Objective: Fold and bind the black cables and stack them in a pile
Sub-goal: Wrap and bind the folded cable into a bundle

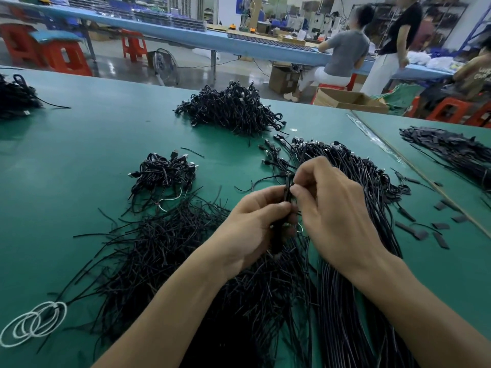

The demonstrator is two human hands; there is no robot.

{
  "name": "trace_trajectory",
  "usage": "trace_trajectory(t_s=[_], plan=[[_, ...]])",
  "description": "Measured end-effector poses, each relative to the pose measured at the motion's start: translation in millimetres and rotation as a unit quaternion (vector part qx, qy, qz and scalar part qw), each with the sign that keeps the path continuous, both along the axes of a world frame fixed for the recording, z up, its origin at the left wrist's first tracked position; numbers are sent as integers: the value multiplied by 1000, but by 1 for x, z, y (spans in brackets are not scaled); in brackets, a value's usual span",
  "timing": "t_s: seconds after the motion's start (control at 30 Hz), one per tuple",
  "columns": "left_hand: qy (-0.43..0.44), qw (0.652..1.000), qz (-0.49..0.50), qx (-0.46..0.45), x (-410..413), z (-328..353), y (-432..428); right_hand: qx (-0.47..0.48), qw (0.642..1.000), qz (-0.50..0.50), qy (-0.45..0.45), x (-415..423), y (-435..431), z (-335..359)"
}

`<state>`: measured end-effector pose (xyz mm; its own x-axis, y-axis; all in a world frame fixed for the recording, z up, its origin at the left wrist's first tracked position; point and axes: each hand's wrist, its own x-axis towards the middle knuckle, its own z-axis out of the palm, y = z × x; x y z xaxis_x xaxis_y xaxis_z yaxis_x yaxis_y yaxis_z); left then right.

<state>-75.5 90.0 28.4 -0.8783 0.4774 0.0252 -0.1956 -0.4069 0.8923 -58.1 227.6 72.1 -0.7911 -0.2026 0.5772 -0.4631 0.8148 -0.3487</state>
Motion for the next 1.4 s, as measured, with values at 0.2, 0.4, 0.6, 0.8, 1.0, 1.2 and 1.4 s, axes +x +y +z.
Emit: trace_trajectory(t_s=[0.2, 0.4, 0.6, 0.8, 1.0, 1.2, 1.4], plan=[[234, 897, 227, -297, 0, -14, 4, -287, 953, 33, -92, 1, -12, -5], [196, 924, 237, -228, -7, -15, -2, -452, 856, 116, -222, 0, -9, -6], [95, 977, 189, -14, -3, 1, -7, -462, 829, 88, -304, -3, -1, -17], [207, 960, 181, -54, 2, 1, -6, -488, 812, 75, -311, -9, 5, -18], [237, 906, 242, -253, -3, -15, -4, -457, 860, 50, -223, -18, 12, -15], [146, 941, 176, -248, -6, -18, -5, -322, 931, 80, -150, -10, 6, -10], [37, 983, 169, -60, -8, -12, -10, -314, 925, 111, -182, -5, -4, -21]])
